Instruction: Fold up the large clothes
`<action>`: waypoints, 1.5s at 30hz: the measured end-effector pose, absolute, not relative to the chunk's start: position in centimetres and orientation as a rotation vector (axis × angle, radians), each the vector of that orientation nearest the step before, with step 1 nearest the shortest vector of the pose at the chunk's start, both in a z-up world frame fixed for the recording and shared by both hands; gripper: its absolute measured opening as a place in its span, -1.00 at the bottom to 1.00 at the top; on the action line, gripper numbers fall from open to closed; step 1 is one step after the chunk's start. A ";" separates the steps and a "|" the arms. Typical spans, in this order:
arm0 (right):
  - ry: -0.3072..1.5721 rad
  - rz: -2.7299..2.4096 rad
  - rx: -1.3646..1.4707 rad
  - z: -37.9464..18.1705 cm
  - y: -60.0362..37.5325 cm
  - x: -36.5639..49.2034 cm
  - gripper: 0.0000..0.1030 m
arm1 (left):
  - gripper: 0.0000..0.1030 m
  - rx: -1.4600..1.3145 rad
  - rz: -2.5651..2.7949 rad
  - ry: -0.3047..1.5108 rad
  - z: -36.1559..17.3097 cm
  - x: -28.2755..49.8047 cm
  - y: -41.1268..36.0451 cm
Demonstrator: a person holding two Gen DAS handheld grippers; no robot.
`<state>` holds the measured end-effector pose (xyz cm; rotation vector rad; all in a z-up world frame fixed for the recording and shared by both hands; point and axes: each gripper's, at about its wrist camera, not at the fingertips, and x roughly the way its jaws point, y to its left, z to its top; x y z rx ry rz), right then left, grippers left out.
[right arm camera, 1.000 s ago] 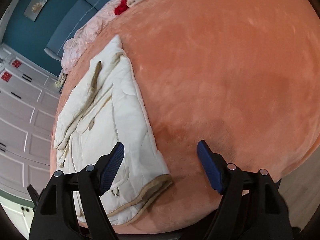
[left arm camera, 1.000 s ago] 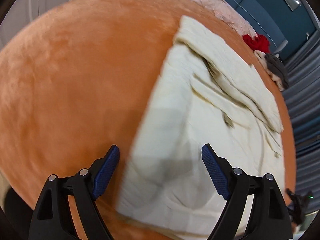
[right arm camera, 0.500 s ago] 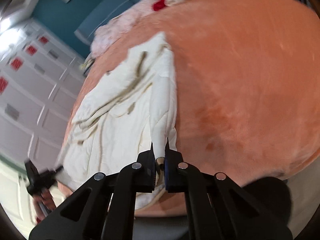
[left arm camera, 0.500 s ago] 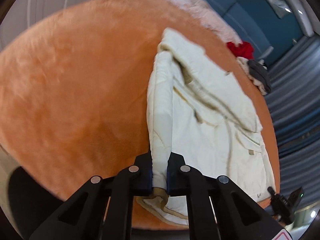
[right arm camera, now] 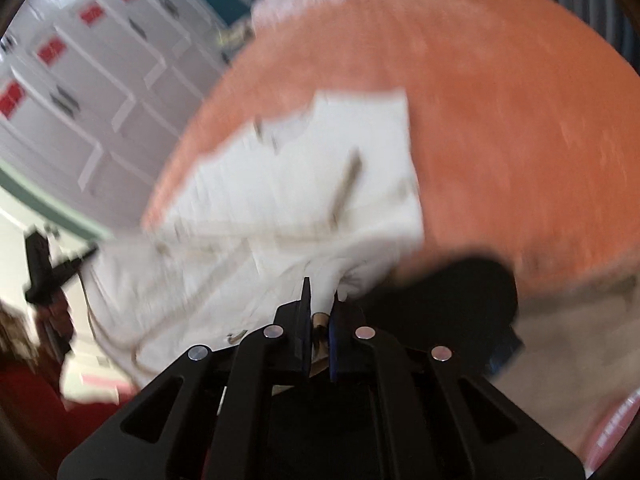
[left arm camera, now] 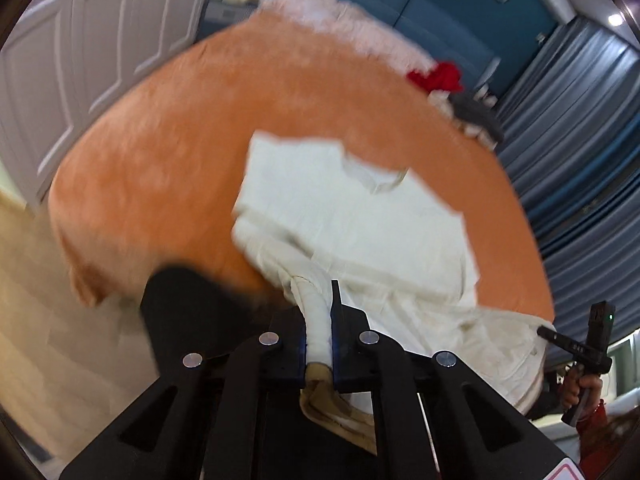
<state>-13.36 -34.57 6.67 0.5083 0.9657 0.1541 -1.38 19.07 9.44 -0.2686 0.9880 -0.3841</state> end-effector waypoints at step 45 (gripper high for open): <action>0.596 -0.115 0.486 5.8 -35.8 5.2 -0.01 | 0.18 -0.193 -0.229 0.824 6.9 18.4 18.2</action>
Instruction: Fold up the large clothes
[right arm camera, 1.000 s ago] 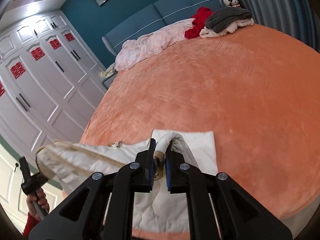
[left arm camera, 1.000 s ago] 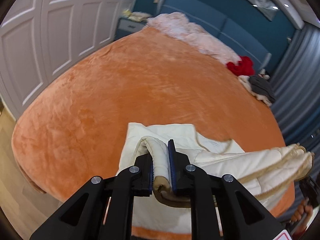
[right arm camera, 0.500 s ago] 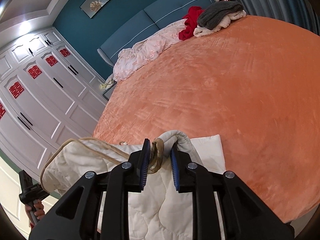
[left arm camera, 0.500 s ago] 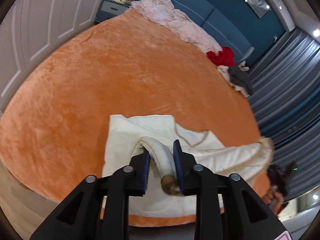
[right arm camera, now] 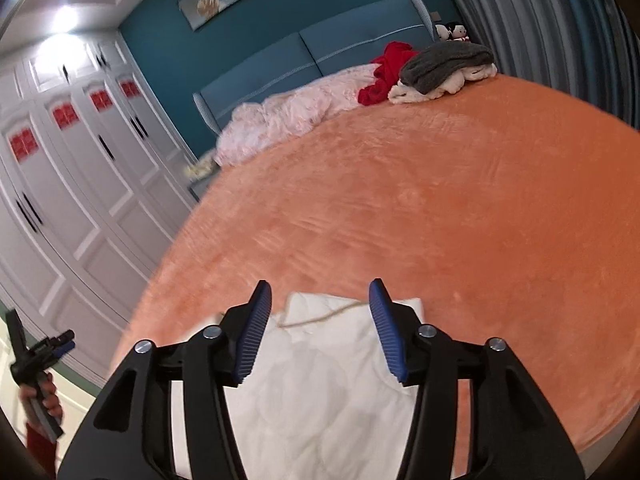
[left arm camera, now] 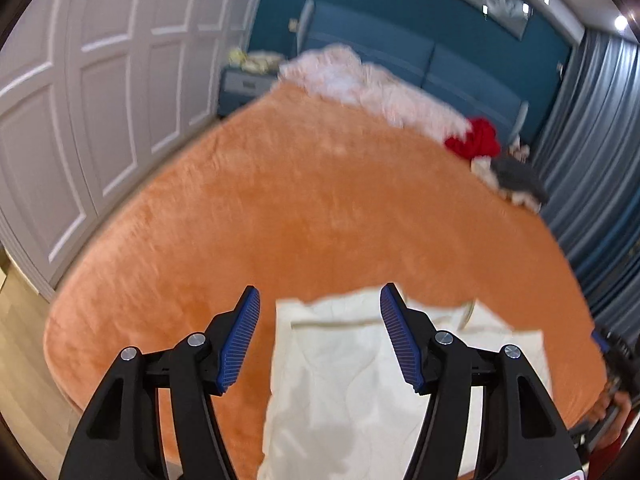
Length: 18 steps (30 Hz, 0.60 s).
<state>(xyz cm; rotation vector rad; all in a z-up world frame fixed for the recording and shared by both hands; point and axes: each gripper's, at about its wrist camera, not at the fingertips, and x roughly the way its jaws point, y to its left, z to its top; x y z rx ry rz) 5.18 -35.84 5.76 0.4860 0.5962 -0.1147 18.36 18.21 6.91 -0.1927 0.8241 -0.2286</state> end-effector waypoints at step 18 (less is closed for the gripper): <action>0.839 -0.108 0.494 -3.8 -35.9 12.5 -0.87 | -0.83 -0.387 -0.259 1.045 -5.3 24.2 17.7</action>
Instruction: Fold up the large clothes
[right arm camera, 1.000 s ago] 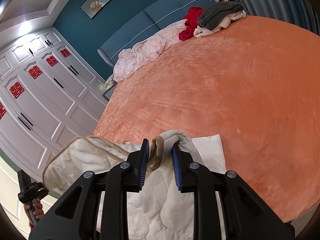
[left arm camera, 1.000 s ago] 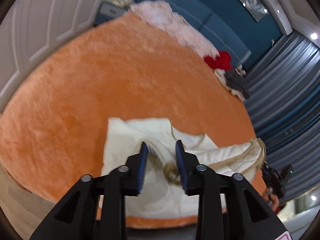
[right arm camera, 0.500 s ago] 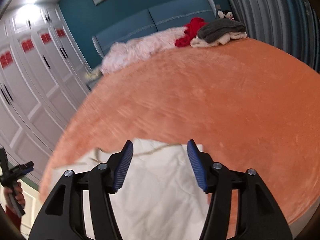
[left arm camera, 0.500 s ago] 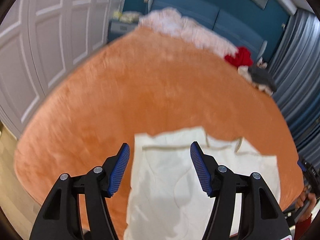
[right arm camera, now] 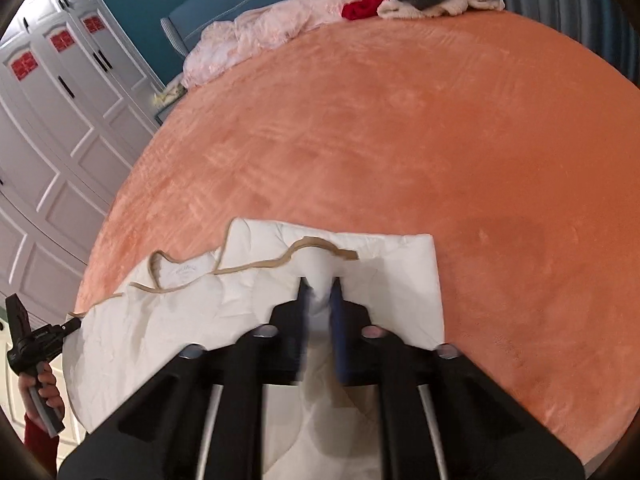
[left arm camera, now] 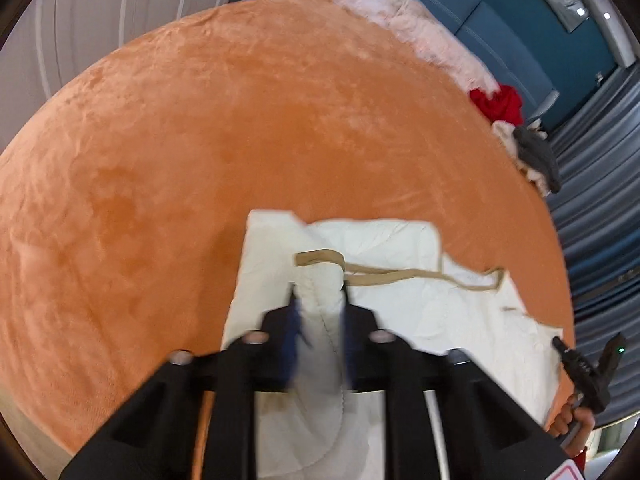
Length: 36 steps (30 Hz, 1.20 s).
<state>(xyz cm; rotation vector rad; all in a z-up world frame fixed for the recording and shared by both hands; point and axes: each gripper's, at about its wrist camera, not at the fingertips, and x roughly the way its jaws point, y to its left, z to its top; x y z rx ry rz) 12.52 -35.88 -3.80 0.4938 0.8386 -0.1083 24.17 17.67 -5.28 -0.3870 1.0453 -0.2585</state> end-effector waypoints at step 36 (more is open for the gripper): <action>0.814 -0.360 0.333 -7.2 -35.9 14.4 -0.23 | -0.13 -0.206 -0.035 0.936 -8.5 27.6 14.8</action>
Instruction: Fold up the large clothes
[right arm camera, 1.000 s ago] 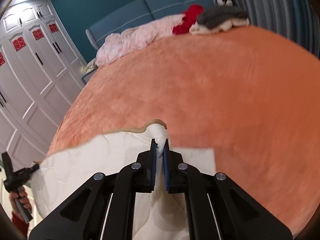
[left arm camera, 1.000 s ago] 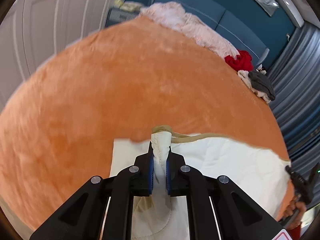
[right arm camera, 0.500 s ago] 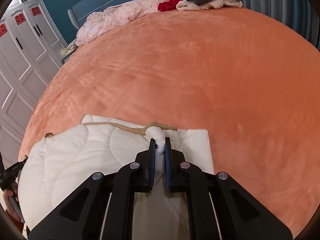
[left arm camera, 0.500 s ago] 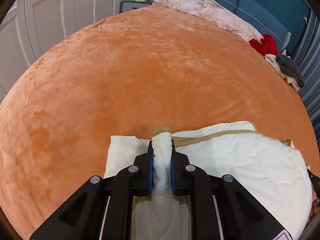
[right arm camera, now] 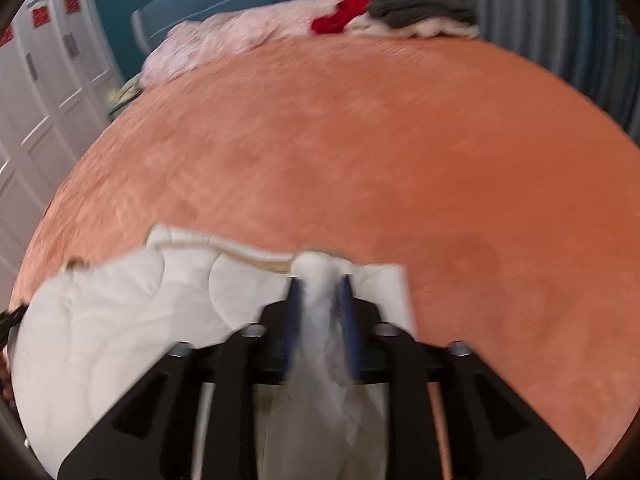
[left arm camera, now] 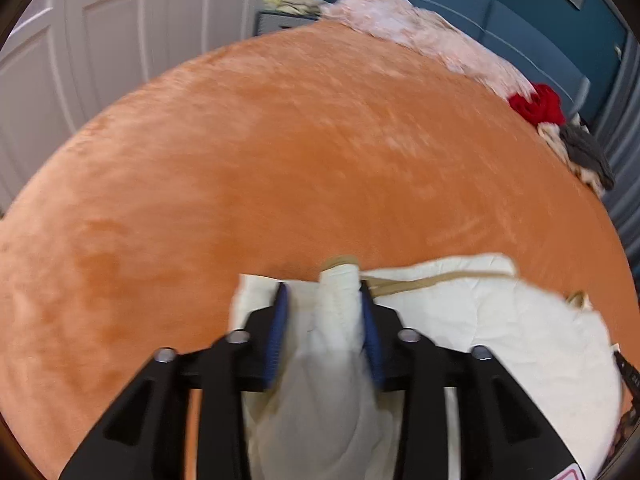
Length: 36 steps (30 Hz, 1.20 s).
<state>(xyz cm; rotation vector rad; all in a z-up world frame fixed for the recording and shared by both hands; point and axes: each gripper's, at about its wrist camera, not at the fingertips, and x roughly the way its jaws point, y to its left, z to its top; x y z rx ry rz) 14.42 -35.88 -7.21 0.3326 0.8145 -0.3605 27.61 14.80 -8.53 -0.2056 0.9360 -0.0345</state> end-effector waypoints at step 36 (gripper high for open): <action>0.952 0.035 0.207 -11.8 -19.9 22.4 -0.98 | -0.51 0.034 -0.273 0.956 -11.4 26.2 -3.7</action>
